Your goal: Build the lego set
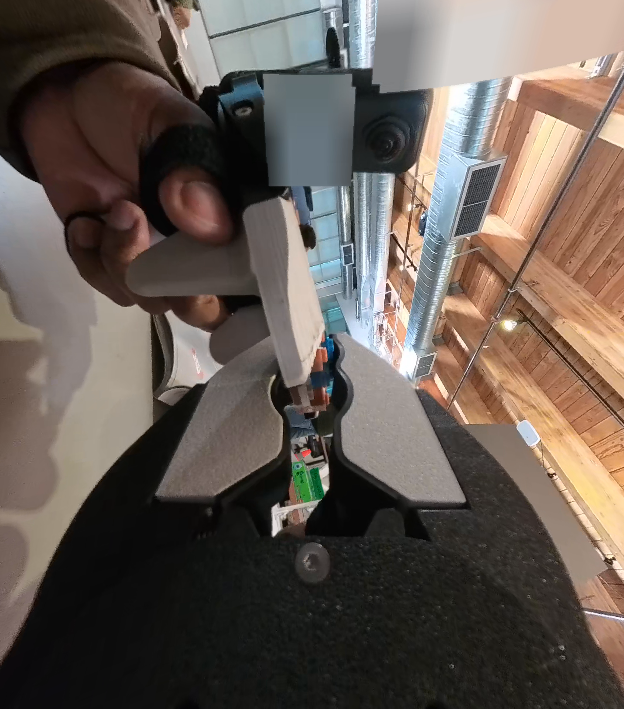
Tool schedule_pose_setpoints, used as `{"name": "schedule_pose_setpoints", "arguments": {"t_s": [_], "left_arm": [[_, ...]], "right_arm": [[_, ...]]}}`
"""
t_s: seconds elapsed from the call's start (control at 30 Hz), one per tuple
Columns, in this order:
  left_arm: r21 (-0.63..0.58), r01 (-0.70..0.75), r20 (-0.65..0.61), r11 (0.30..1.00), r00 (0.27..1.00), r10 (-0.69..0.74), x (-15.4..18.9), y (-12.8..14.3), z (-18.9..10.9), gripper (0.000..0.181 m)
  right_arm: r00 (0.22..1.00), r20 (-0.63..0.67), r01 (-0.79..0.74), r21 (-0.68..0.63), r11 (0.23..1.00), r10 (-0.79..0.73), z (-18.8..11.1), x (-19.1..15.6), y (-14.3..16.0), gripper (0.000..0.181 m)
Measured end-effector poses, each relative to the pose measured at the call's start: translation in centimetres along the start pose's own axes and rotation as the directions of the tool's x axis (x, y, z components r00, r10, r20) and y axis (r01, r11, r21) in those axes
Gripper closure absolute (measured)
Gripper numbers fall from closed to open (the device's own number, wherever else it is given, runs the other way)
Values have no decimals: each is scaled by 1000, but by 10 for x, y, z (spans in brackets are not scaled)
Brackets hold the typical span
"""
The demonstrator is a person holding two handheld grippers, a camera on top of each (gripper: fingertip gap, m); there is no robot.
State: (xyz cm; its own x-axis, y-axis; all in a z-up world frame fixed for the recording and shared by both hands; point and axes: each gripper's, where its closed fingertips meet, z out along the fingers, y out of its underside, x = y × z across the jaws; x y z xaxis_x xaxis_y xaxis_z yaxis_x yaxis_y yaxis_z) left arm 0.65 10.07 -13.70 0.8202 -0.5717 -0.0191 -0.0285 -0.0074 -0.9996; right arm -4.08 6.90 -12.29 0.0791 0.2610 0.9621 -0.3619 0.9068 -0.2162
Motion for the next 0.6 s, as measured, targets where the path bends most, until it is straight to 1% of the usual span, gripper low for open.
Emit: {"name": "schedule_pose_setpoints", "arguments": {"t_s": [0.1, 0.13, 0.17, 0.23, 0.33, 0.4, 0.47, 0.5, 0.53, 0.6], "left_arm": [[16, -27, 13, 999, 1000, 27, -2, -1, -1, 126], [29, -51, 27, 998, 998, 50, -4, -2, -2, 126], [40, -81, 44, 996, 996, 79, -6, -3, -3, 126], [56, -141, 76, 988, 988, 137, -11, -4, -7, 126], [107, -214, 118, 971, 973, 201, -17, -12, -14, 126], [119, -198, 131, 973, 974, 182, -23, -13, -17, 126], [134, -188, 138, 973, 976, 170, -26, -12, -18, 126], [136, -199, 139, 971, 974, 180, -26, -12, -18, 126], [139, -214, 135, 967, 971, 196, -25, -12, -18, 126], [157, -247, 129, 956, 965, 228, -21, -13, -20, 126]], "right_arm": [[999, -41, -1, -15, 1000, 0, 1, 0, 2, 162], [1000, -26, -4, -26, 1000, 4, 2, -2, 3, 155], [1000, -3, -20, -40, 999, 20, 2, -6, 5, 145], [997, 23, -66, -81, 994, 68, -2, -8, 11, 140], [973, 37, -220, -153, 963, 229, -13, -6, 25, 134], [928, 22, -364, -160, 918, 372, -21, -1, 29, 133], [867, 35, -484, -175, 858, 496, -24, -2, 31, 133], [813, 58, -561, -184, 807, 579, -25, -4, 31, 133], [733, 90, -653, -189, 734, 675, -25, -6, 28, 134], [523, 145, -817, -194, 543, 840, -24, -7, 21, 134]]}}
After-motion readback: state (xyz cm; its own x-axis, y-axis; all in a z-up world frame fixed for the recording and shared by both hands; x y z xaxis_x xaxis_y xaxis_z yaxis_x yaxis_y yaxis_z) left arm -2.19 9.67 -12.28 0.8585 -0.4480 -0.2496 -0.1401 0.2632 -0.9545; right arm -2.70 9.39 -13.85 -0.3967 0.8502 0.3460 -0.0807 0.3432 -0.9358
